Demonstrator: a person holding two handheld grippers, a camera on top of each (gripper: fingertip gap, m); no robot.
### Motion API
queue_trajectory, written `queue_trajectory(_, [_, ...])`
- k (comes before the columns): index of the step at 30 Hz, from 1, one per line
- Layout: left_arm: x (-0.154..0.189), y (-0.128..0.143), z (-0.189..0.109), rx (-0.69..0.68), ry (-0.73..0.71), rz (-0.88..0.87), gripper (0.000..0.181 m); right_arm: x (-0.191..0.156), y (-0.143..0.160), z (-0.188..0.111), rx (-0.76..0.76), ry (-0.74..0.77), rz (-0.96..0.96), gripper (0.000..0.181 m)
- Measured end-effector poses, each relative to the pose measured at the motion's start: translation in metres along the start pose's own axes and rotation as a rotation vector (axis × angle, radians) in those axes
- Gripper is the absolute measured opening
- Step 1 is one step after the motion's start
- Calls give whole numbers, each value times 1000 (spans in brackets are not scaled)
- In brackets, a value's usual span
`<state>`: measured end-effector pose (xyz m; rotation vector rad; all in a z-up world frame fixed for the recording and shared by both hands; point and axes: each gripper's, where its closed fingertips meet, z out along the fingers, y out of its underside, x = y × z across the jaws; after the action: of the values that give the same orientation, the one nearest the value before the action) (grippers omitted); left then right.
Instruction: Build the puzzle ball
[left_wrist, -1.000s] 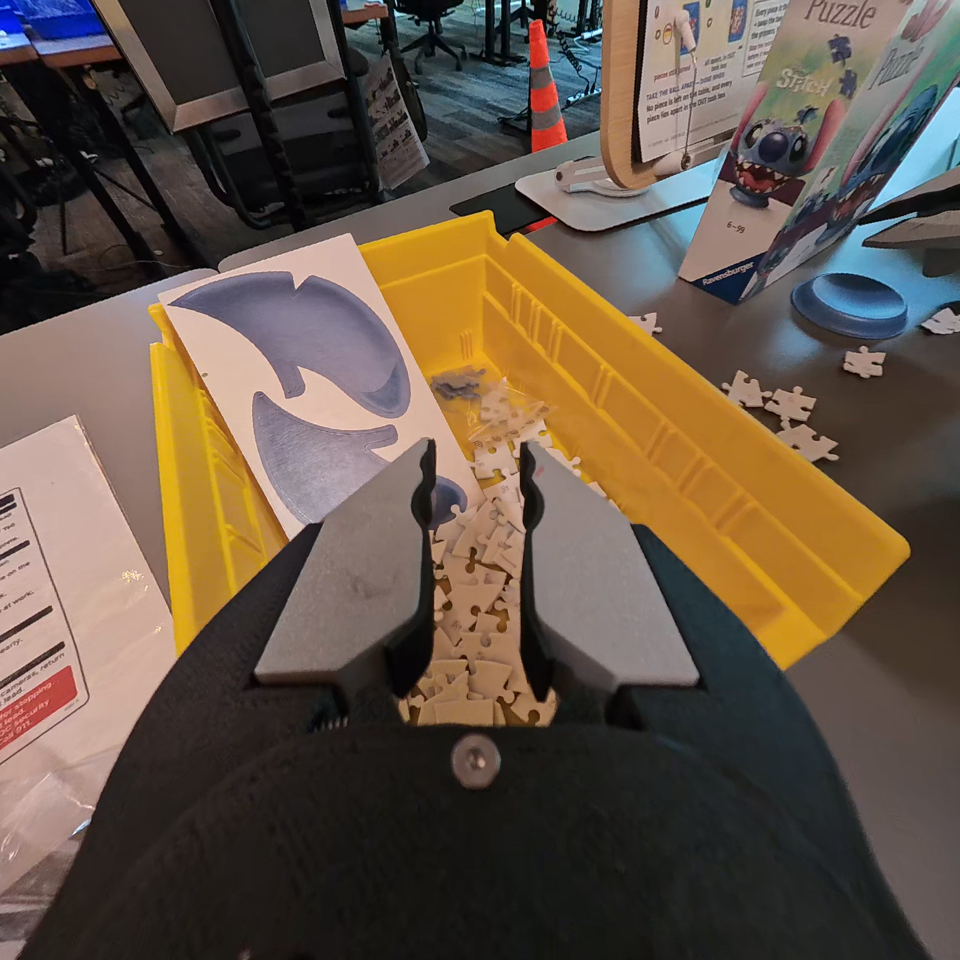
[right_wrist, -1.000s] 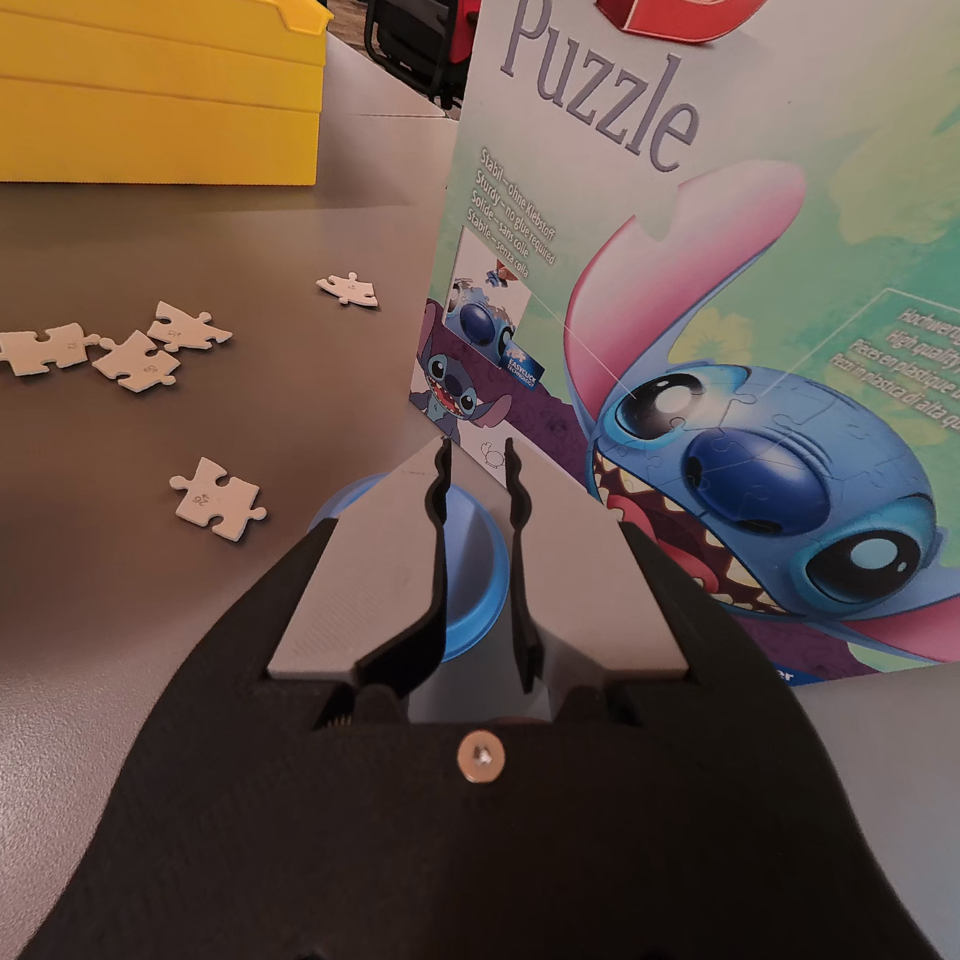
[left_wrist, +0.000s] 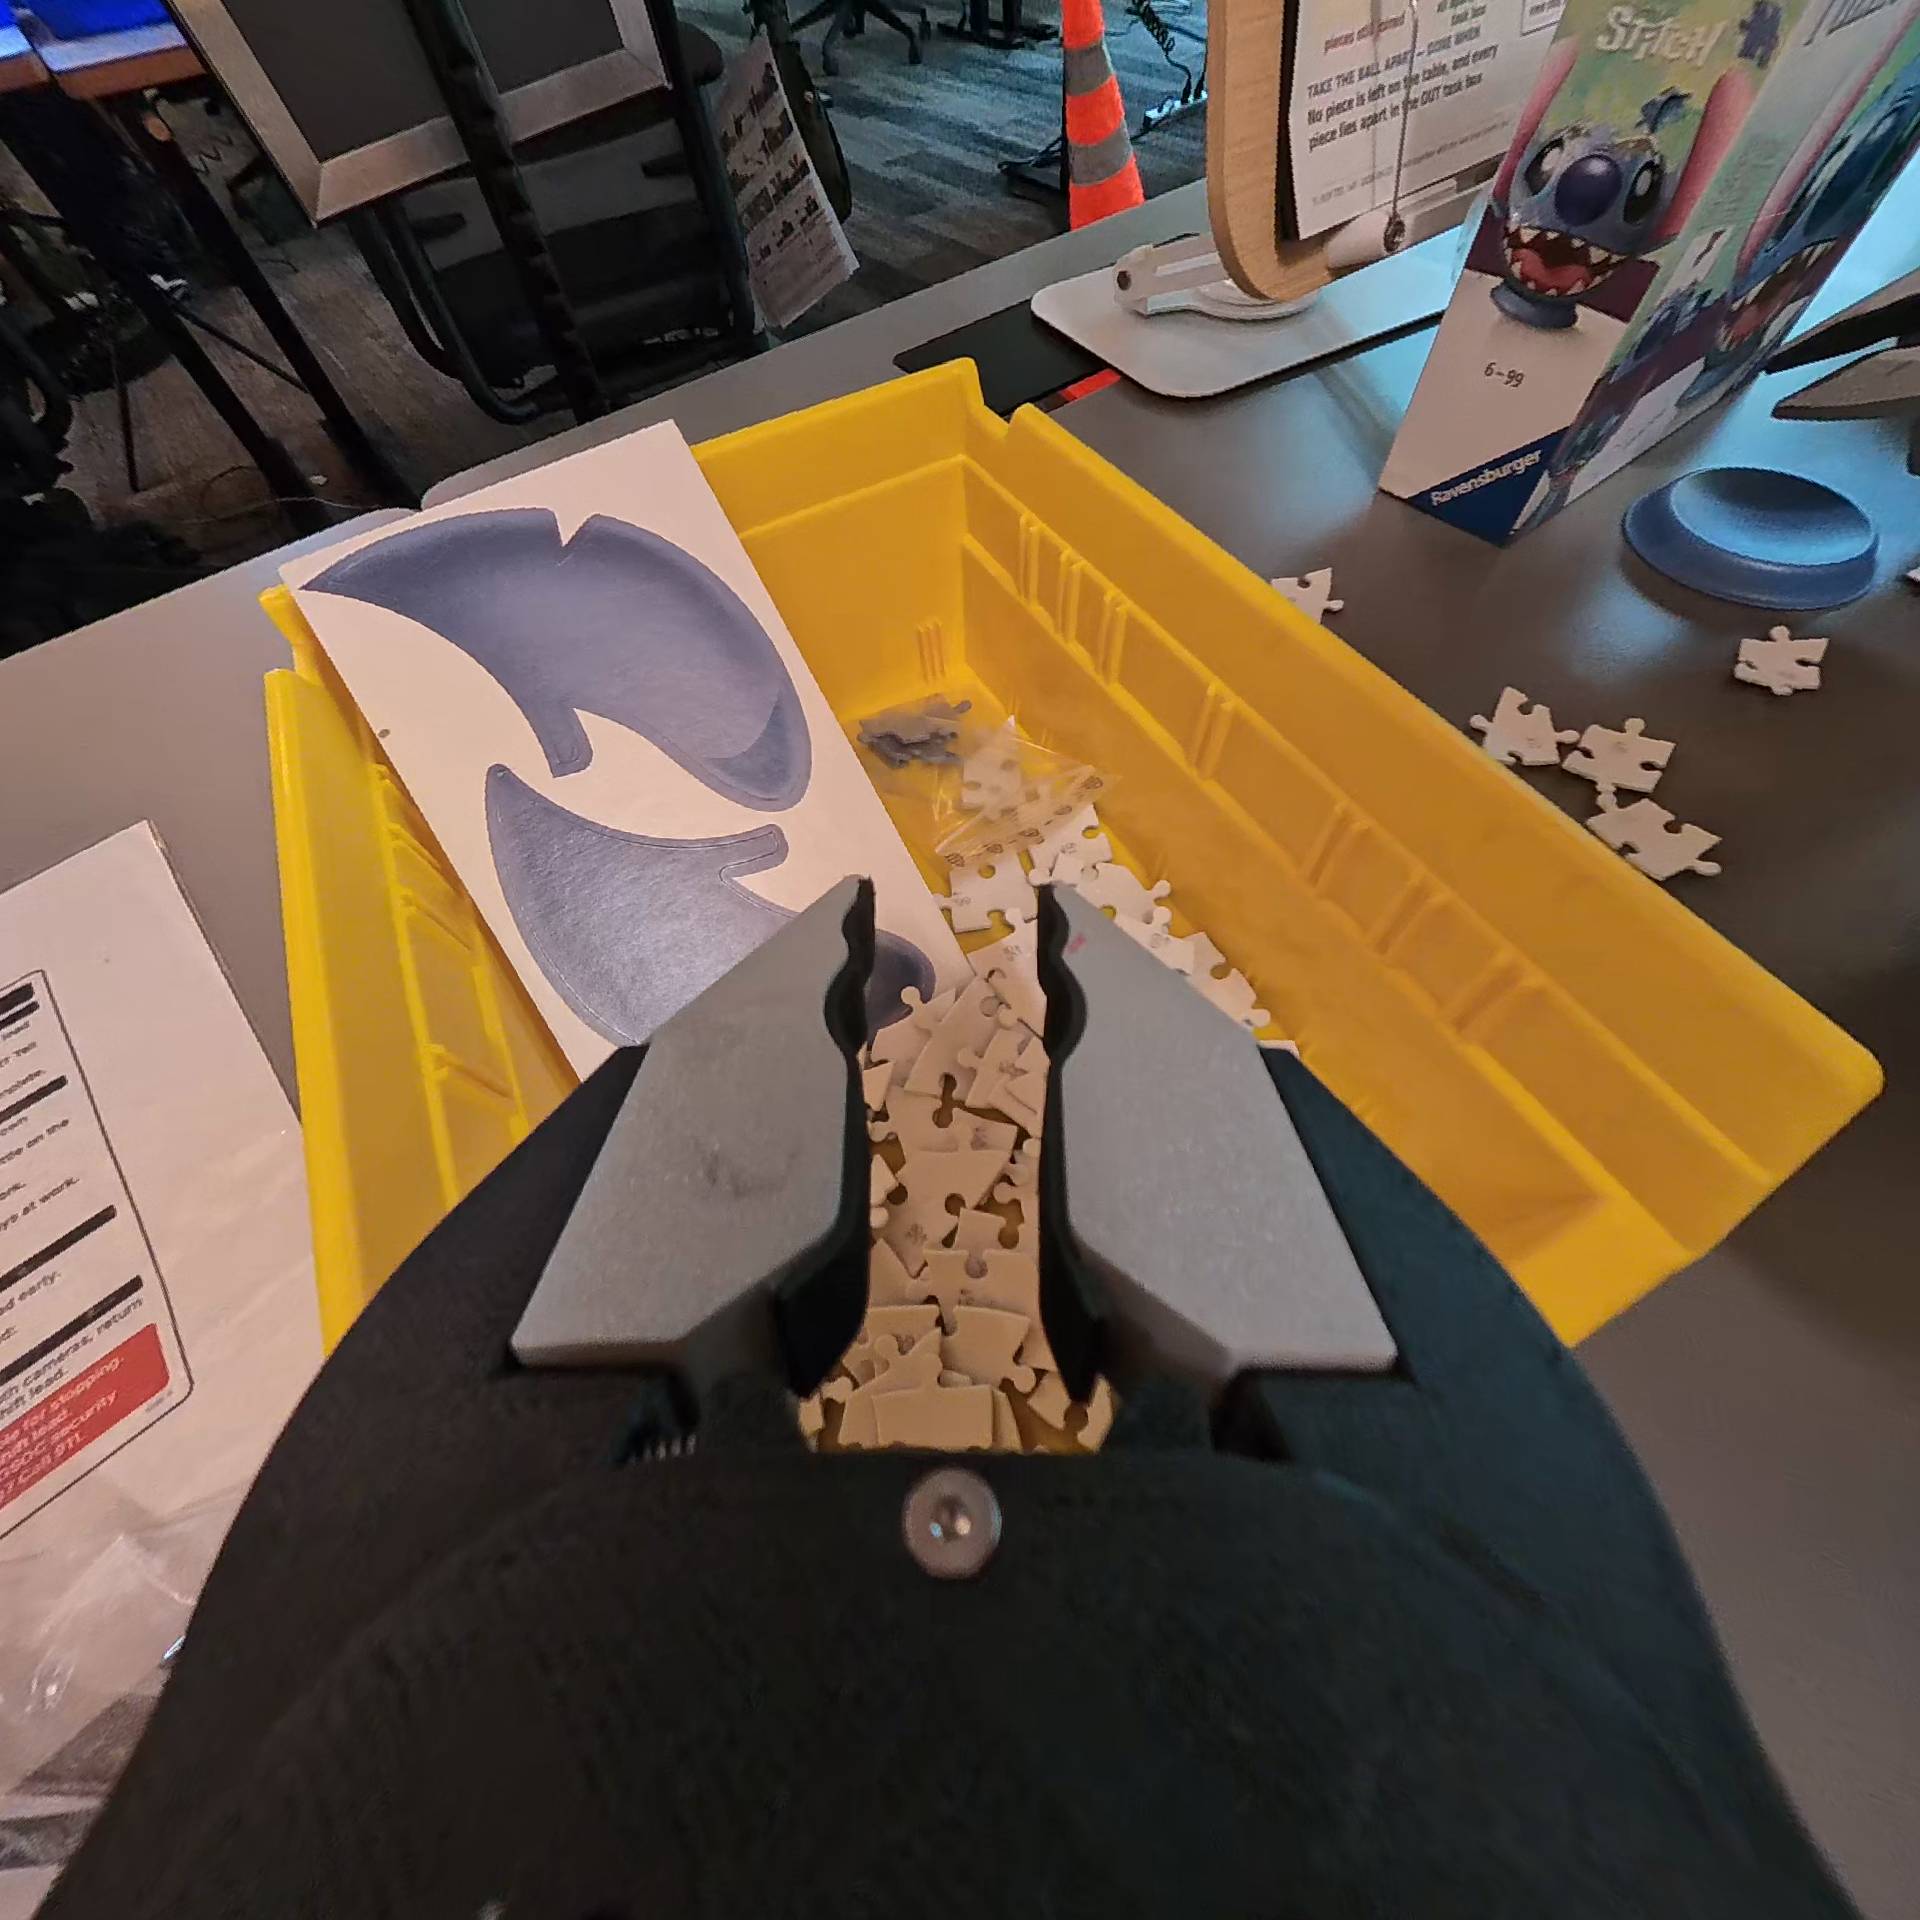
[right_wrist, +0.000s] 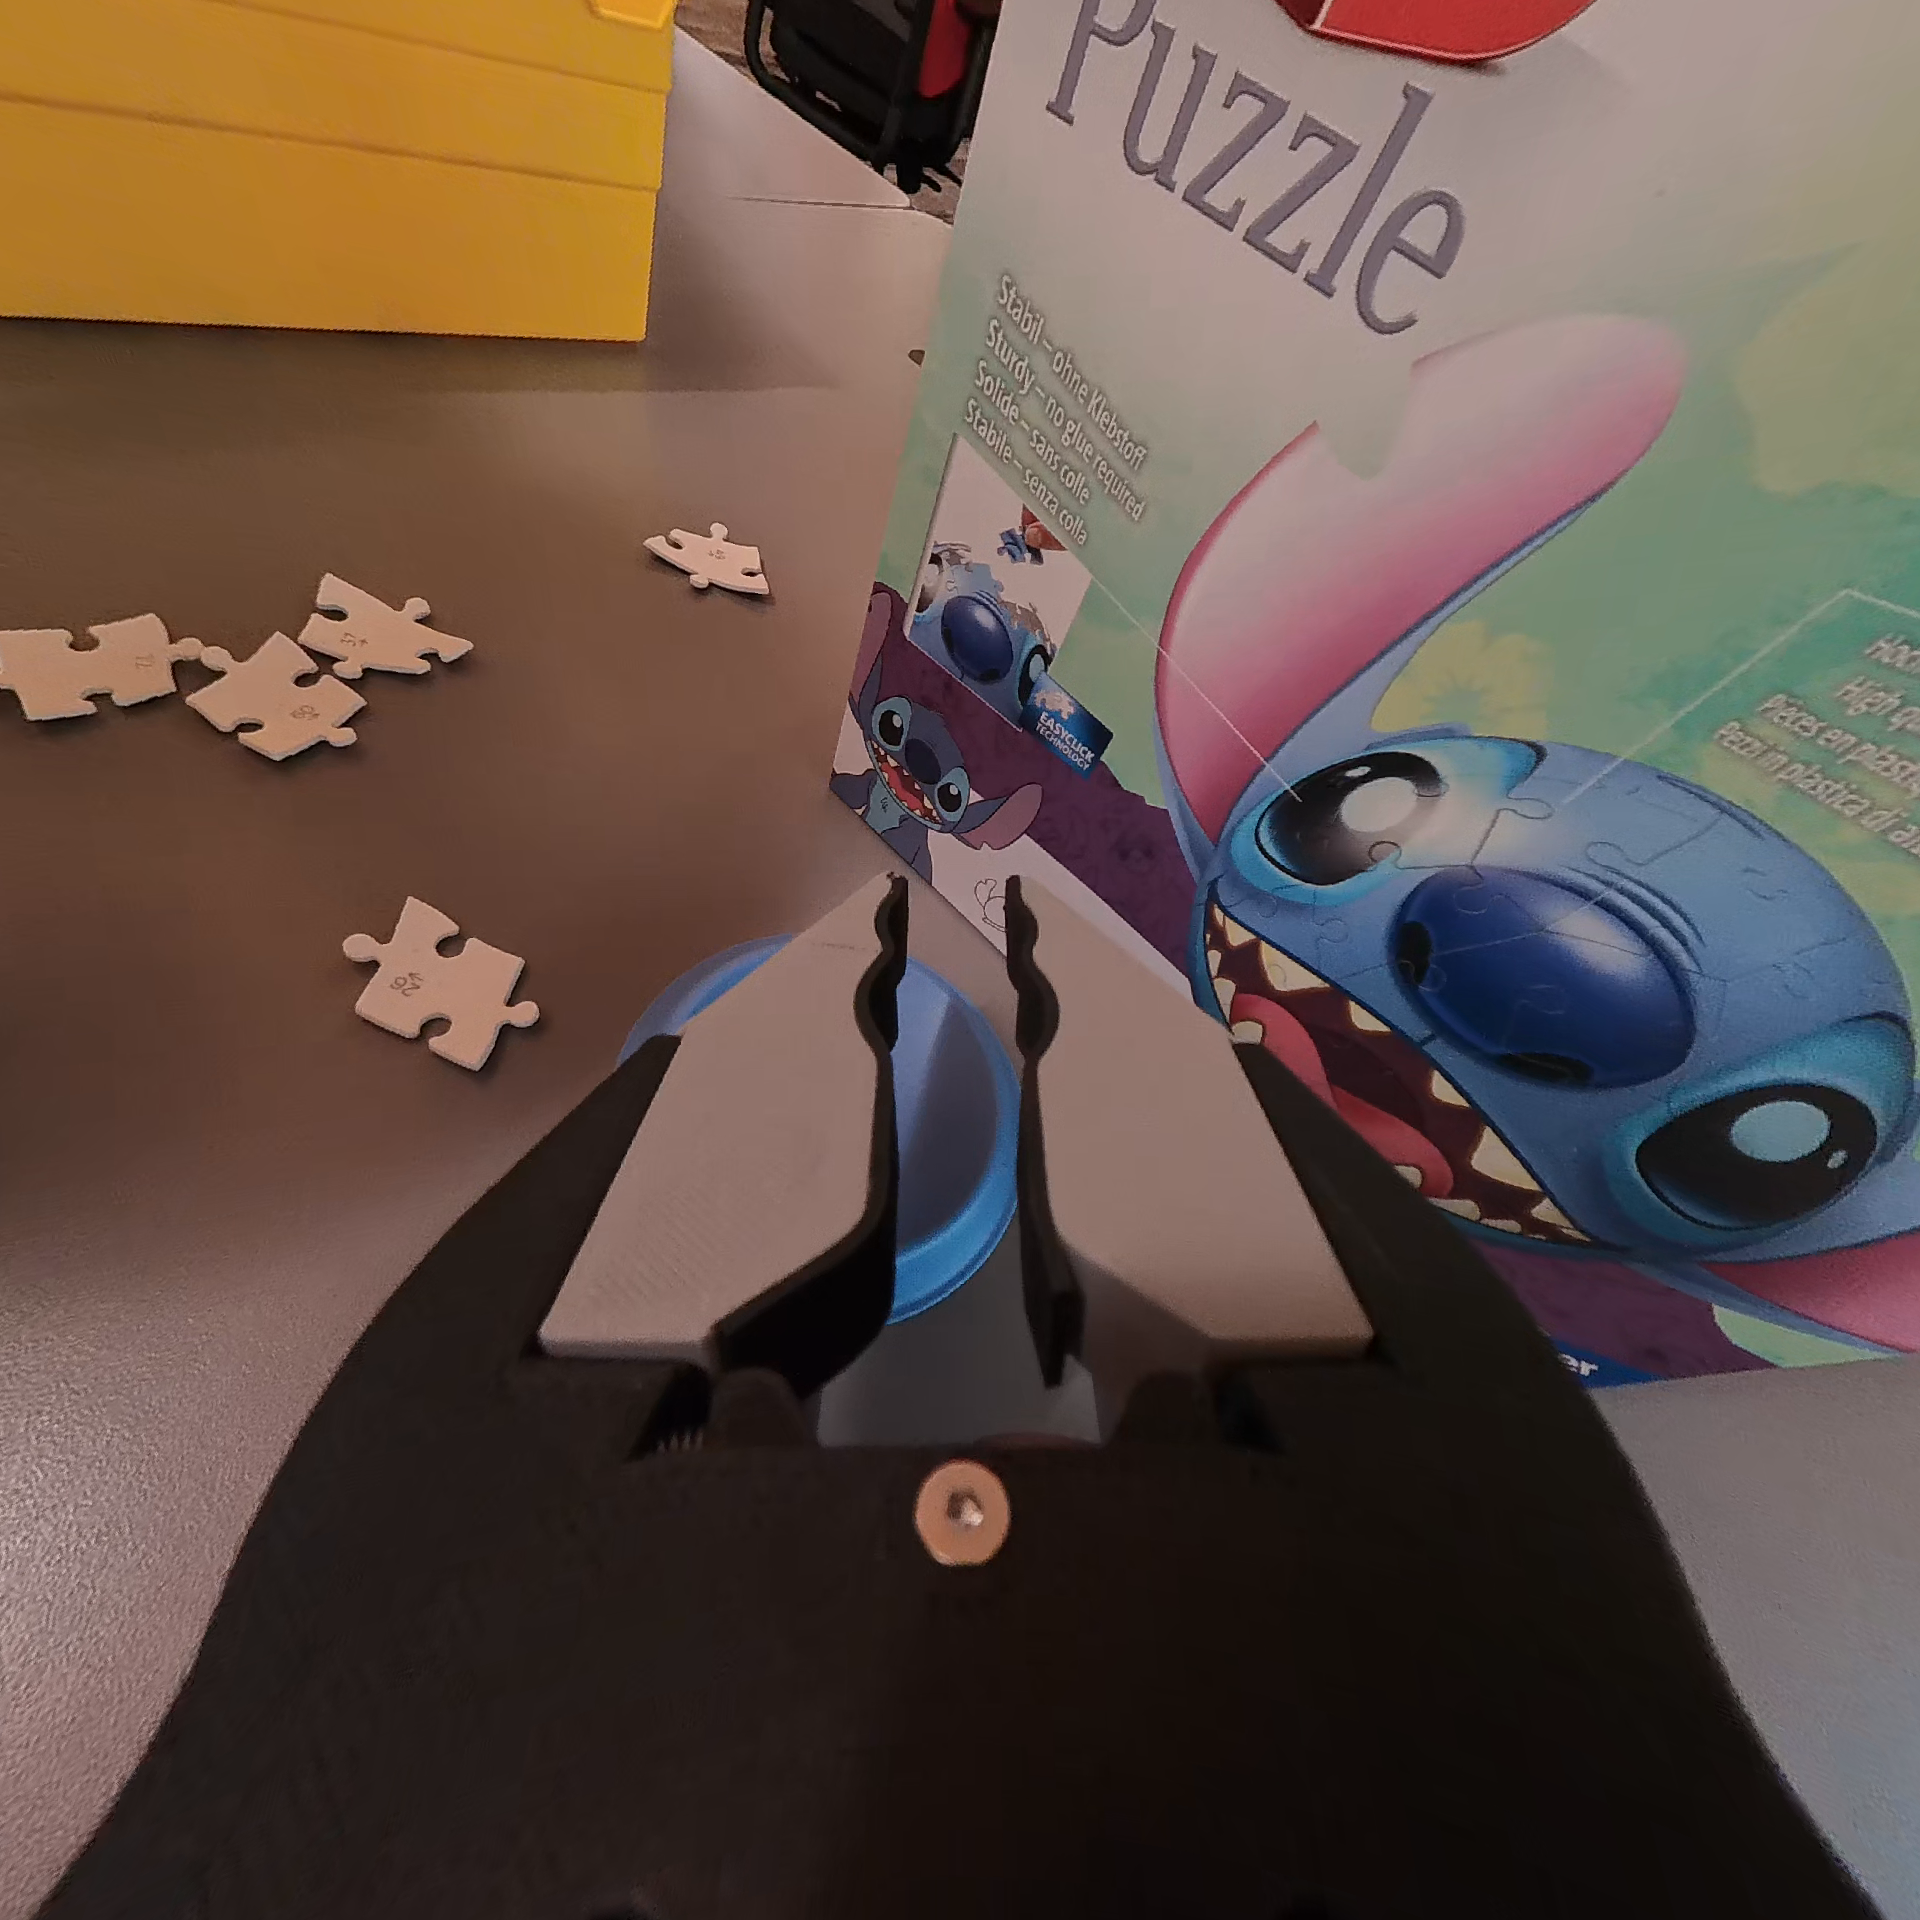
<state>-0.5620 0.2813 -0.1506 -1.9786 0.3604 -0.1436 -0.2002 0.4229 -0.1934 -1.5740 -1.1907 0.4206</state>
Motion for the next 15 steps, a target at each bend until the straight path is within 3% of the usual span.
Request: queue_trajectory(15, [2,0,0,-3,2,10,29,1,1,0,-6,4,-2,15])
